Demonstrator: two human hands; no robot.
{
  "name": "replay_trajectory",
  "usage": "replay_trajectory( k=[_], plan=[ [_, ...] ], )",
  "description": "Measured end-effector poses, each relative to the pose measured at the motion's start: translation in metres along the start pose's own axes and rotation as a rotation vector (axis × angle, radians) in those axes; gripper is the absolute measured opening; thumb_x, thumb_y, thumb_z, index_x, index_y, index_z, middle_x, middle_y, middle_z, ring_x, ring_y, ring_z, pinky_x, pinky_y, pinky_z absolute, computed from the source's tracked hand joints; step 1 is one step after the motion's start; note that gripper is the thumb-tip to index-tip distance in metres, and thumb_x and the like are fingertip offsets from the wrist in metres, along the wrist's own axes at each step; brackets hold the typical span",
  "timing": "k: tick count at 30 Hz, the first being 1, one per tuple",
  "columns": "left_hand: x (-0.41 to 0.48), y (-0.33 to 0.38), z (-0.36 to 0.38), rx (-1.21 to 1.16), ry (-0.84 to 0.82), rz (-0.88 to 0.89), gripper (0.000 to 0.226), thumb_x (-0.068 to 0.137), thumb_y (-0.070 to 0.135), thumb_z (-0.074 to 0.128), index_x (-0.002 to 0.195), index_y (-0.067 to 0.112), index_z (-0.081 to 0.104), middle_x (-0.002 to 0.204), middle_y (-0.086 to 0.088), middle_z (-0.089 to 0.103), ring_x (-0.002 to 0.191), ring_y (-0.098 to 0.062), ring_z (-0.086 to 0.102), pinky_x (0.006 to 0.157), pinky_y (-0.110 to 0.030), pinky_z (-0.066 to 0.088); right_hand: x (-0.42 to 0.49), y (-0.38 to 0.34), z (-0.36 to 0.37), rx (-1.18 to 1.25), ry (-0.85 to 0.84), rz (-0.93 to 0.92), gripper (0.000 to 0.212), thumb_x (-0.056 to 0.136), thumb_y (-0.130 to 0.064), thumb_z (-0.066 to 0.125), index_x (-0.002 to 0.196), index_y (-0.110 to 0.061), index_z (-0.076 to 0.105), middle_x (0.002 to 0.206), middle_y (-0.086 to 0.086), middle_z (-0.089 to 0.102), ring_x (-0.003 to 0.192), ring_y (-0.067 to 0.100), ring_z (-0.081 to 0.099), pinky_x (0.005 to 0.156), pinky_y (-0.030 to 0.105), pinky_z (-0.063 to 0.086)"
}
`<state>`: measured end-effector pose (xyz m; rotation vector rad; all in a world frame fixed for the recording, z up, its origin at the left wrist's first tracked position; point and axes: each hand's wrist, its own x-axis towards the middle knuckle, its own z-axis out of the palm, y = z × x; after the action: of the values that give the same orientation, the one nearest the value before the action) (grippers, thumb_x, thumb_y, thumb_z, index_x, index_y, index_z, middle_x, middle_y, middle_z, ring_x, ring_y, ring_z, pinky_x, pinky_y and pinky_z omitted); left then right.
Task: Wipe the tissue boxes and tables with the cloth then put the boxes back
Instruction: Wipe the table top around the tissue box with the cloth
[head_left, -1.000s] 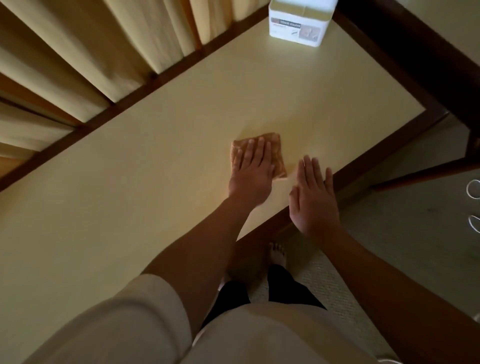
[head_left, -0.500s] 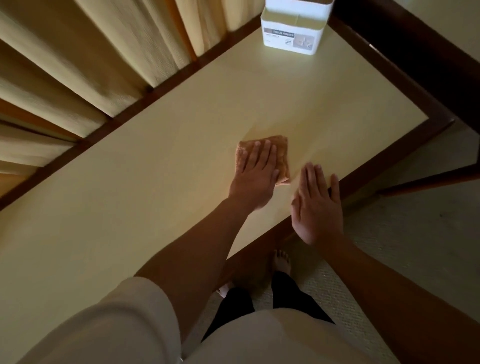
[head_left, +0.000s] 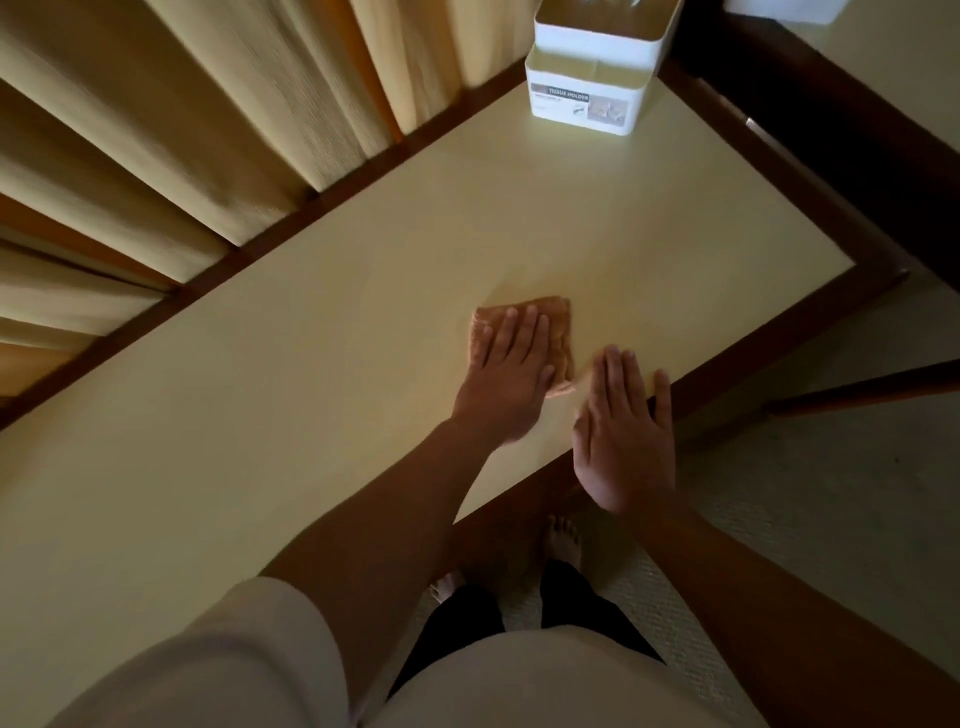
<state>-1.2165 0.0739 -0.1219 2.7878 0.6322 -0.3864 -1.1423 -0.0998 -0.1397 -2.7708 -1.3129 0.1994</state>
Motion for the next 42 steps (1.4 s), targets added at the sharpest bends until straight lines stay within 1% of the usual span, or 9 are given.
replay_trajectory(
  k=[4, 7, 10, 15, 20, 25, 30, 35, 42],
  plan=[
    [-0.051, -0.004, 0.029, 0.068, 0.104, 0.111, 0.063, 0.111, 0.040, 0.017, 0.166, 0.010, 0.014, 0.175, -0.009, 0.015, 0.163, -0.030, 0.007, 0.131, -0.053, 0.014, 0.000, 0.000, -0.001, 0.002, 0.003, -0.004, 0.072, 0.105, -0.040, 0.025, 0.164, -0.002, 0.012, 0.173, 0.016, 0.008, 0.161, 0.030, 0.002, 0.127, 0.060, 0.004],
    [-0.067, -0.016, 0.034, 0.096, 0.104, 0.137, 0.062, 0.112, 0.041, 0.018, 0.166, 0.012, 0.012, 0.175, -0.007, 0.013, 0.163, -0.028, 0.005, 0.131, -0.051, 0.013, 0.000, -0.001, -0.003, 0.018, 0.003, 0.004, 0.072, 0.104, -0.039, 0.027, 0.164, -0.002, 0.012, 0.173, 0.016, 0.009, 0.161, 0.030, 0.004, 0.127, 0.059, 0.005],
    [-0.055, -0.018, 0.028, 0.093, 0.095, 0.029, 0.063, 0.111, 0.042, 0.015, 0.167, 0.012, 0.018, 0.175, -0.005, 0.014, 0.163, -0.026, 0.003, 0.131, -0.050, 0.015, 0.000, -0.001, -0.002, 0.018, 0.006, 0.003, 0.073, 0.103, -0.039, 0.028, 0.164, -0.003, 0.010, 0.173, 0.015, 0.008, 0.161, 0.029, 0.003, 0.127, 0.059, 0.005],
    [-0.031, -0.003, 0.015, -0.043, 0.038, -0.145, 0.073, 0.102, 0.047, -0.004, 0.167, 0.014, -0.003, 0.177, -0.003, -0.005, 0.162, -0.023, -0.013, 0.131, -0.045, -0.008, 0.000, -0.002, -0.002, 0.027, 0.017, 0.002, 0.071, 0.105, -0.039, 0.026, 0.164, -0.003, 0.010, 0.173, 0.015, 0.007, 0.161, 0.029, 0.003, 0.127, 0.059, 0.003],
    [-0.068, 0.006, 0.038, 0.113, 0.123, 0.012, 0.064, 0.112, 0.041, 0.015, 0.167, 0.009, 0.019, 0.175, -0.010, 0.017, 0.163, -0.030, 0.009, 0.130, -0.053, 0.016, -0.001, -0.001, -0.002, 0.021, 0.029, -0.001, 0.069, 0.105, -0.039, 0.024, 0.163, -0.002, 0.015, 0.172, 0.016, 0.012, 0.160, 0.031, 0.008, 0.127, 0.058, 0.005],
    [-0.083, -0.016, 0.038, 0.104, 0.089, -0.037, 0.065, 0.112, 0.044, 0.012, 0.168, 0.013, 0.014, 0.176, -0.004, 0.009, 0.163, -0.026, 0.001, 0.131, -0.050, 0.011, 0.000, -0.001, -0.003, 0.017, 0.021, -0.003, 0.070, 0.104, -0.039, 0.022, 0.164, -0.003, 0.014, 0.172, 0.016, 0.012, 0.160, 0.031, 0.010, 0.127, 0.059, 0.007],
    [-0.063, -0.003, 0.029, -0.058, 0.101, -0.255, 0.071, 0.105, 0.046, -0.001, 0.169, 0.014, 0.002, 0.177, -0.004, -0.001, 0.163, -0.025, -0.007, 0.131, -0.047, -0.005, -0.001, -0.001, 0.000, 0.016, 0.052, -0.004, 0.069, 0.105, -0.037, 0.023, 0.164, -0.003, 0.015, 0.171, 0.017, 0.014, 0.160, 0.032, 0.012, 0.127, 0.059, 0.007],
    [-0.098, 0.003, 0.046, 0.037, 0.114, -0.074, 0.064, 0.112, 0.042, 0.015, 0.168, 0.012, 0.016, 0.176, -0.005, 0.014, 0.163, -0.026, 0.005, 0.131, -0.051, 0.016, -0.002, -0.002, 0.001, 0.015, 0.049, -0.003, 0.067, 0.106, -0.038, 0.021, 0.163, -0.001, 0.017, 0.171, 0.018, 0.016, 0.160, 0.032, 0.013, 0.127, 0.059, 0.008],
    [-0.052, 0.012, 0.024, -0.107, 0.119, -0.315, 0.077, 0.099, 0.047, -0.010, 0.169, 0.015, -0.001, 0.177, -0.003, -0.005, 0.163, -0.025, -0.011, 0.128, -0.044, -0.013, -0.002, -0.002, -0.001, 0.028, 0.060, -0.005, 0.068, 0.105, -0.038, 0.023, 0.163, -0.003, 0.015, 0.171, 0.017, 0.016, 0.159, 0.032, 0.014, 0.127, 0.059, 0.007]
  ],
)
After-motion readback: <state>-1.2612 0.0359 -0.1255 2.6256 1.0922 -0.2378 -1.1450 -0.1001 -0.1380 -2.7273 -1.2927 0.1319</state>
